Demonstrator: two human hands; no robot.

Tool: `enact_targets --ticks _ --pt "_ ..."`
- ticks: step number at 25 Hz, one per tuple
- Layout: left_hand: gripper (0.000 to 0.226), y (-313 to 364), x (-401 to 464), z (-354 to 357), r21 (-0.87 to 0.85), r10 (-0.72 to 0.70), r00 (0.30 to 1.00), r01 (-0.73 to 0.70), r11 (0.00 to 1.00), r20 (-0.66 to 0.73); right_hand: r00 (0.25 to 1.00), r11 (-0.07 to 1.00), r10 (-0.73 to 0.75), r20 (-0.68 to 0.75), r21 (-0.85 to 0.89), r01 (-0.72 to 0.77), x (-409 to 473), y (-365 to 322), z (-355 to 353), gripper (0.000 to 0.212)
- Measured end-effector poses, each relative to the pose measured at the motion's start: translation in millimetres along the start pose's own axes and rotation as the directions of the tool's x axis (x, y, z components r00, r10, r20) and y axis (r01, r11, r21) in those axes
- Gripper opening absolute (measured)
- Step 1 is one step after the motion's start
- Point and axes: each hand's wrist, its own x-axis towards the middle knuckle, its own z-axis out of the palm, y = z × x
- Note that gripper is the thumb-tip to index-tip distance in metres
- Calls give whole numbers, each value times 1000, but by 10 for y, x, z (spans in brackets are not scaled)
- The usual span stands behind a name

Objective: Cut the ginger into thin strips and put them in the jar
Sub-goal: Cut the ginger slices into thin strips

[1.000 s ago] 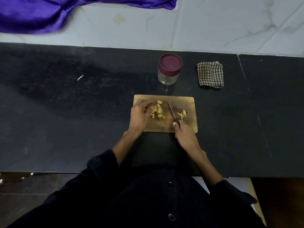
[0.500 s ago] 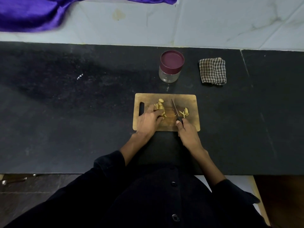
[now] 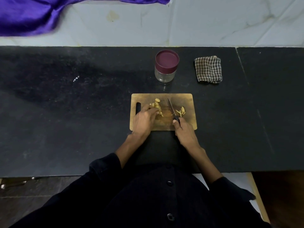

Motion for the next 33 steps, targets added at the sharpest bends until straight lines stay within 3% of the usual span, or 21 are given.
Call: enact_targets --ticks 8,13,18,22,28,33 --pt "21 297 249 164 45 172 973 -180 983 153 999 992 32 -37 119 -28 -90 95 -91 26" --pt "22 361 269 232 85 145 974 -161 983 177 999 998 49 -23 -36 -50 -111 164 -120 31" --pt "24 354 132 271 85 95 990 -104 991 107 996 974 63 -63 -214 -75 -178 197 -138 35" --pt "26 351 147 324 61 68 992 -74 995 109 989 967 97 -110 -223 -120 -194 245 -227 38" --pt "39 383 168 308 -63 5 997 0 998 76 995 981 61 -81 -178 -74 -227 211 -190 36" --pt "29 342 159 345 -42 7 994 -3 999 107 998 987 27 -51 -159 -35 -247 159 -146 33"
